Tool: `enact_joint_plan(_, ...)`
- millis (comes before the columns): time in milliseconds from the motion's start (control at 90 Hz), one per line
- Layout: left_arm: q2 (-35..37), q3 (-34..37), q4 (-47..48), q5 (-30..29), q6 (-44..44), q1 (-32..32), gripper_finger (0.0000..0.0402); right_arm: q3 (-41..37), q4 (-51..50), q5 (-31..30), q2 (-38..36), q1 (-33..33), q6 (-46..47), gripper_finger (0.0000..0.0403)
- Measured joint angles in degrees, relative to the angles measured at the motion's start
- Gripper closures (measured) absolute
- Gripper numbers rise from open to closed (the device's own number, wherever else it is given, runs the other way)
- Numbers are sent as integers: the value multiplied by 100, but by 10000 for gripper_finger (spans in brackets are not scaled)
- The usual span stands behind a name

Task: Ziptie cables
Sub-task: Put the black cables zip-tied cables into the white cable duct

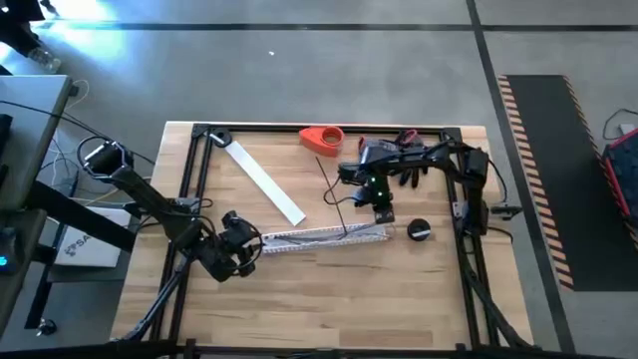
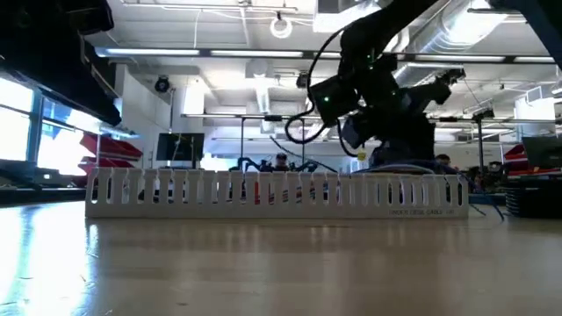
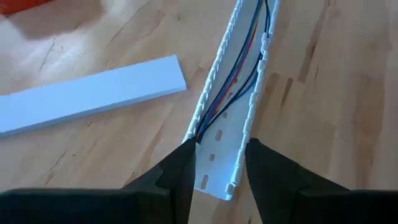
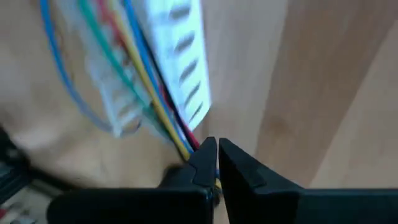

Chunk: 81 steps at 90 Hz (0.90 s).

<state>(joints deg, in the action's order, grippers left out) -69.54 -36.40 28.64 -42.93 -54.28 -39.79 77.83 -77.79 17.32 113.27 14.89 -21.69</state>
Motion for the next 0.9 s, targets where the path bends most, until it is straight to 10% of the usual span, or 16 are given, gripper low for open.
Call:
enact_joint_plan(589, -2, 2, 9, -12, 52, -2, 282, -44, -384, -860, -78, -969, 814, 403)
enact_joint_plan(900, -2, 2, -23, 30, 44, -73, 282, -1003, 1396, -1215, -2080, -1476, 2266, 403)
